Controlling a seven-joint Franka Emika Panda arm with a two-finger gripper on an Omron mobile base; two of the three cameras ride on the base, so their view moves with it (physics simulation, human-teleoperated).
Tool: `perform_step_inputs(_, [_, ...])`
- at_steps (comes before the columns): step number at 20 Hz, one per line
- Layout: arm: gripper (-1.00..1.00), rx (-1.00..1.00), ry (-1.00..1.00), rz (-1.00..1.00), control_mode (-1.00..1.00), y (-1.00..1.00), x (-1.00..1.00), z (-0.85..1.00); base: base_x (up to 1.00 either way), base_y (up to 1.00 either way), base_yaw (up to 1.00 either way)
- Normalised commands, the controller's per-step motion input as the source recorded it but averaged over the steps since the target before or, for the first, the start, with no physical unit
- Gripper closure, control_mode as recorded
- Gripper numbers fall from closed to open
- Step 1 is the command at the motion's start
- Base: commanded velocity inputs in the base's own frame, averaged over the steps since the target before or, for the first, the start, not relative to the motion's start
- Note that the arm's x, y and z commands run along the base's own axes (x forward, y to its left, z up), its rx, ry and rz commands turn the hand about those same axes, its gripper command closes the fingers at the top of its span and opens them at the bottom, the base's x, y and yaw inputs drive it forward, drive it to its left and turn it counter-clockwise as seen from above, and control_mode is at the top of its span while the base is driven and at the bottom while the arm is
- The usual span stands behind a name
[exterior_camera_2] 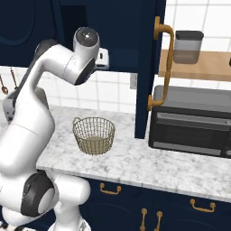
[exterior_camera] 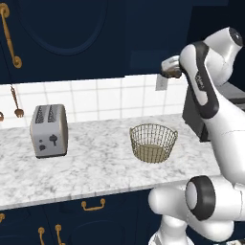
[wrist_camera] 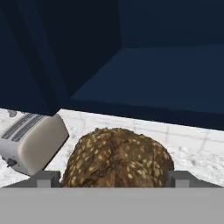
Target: Open the cabinet, pick up the bread from the cabinet and place it in the basket. Then move the basket to the dining counter.
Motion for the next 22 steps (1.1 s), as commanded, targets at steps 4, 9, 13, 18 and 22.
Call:
perform_step_inputs(4, [1.00, -0.13, 0.24, -0.12, -1.00, 0.08, -0.88, -1.00, 0.00, 0.00, 0.00])
perform_step_inputs(9, [1.00, -0.12, 0.35, -0.06, -1.00, 0.22, -0.08, -0.97, 0.00, 0.00, 0.00])
perform_step_inputs(13, [1.00, -0.01, 0.27, 0.00, -1.00, 0.00, 0.00, -0.86, 0.00, 0.00, 0.00])
perform_step_inputs(18, [1.00, -0.01, 0.23, -0.02, -1.00, 0.00, 0.24, -0.73, 0.00, 0.00, 0.00])
perform_step_inputs(22, [1.00, 0.00, 0.13, 0.00, -1.00, 0.00, 0.57, -0.59, 0.00, 0.00, 0.00])
